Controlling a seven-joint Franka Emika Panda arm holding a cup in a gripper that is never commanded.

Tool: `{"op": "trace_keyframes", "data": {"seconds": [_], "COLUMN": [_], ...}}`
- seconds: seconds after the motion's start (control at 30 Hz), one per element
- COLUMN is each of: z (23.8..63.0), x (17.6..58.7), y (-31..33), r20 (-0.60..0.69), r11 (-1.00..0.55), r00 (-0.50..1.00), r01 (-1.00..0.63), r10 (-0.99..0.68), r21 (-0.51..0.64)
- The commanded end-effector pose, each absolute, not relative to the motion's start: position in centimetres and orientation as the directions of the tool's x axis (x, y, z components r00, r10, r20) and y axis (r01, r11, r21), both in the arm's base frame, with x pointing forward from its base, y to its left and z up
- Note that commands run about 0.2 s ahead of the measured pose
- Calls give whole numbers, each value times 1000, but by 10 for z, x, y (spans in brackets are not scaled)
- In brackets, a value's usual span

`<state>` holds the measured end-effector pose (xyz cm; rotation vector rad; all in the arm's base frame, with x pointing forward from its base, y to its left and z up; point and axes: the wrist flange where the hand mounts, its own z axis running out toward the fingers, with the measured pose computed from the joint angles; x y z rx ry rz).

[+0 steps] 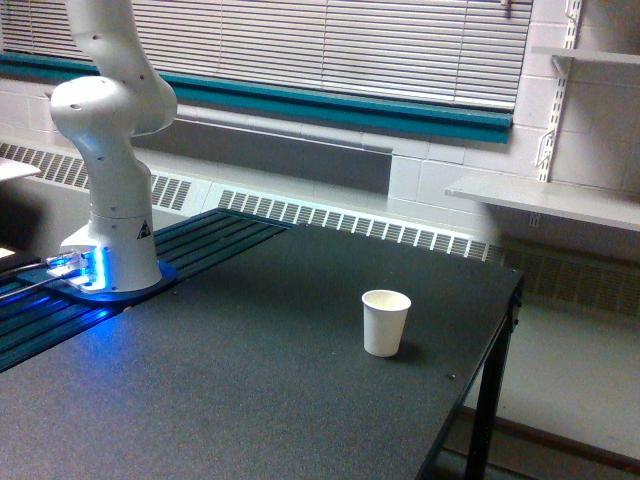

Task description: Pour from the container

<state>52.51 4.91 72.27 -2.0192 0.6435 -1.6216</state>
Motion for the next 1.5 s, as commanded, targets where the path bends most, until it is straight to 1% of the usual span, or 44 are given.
{"op": "trace_keyframes", "data": {"seconds": [0.03, 0.33, 0.57, 0.97, 1.5], "z": [722, 703, 682, 641, 594], "x": [511, 495, 486, 478, 474], "y": [48, 43, 36, 15, 18], "r20": [756, 762, 756, 714, 730], "r11": [-772, -775, -770, -728, -763], "r00": [168, 151, 148, 143, 221], "r01": [-64, -70, -87, -150, -210], "r10": [-633, -630, -638, -686, -646], "r21": [-633, -628, -632, -669, -612]}}
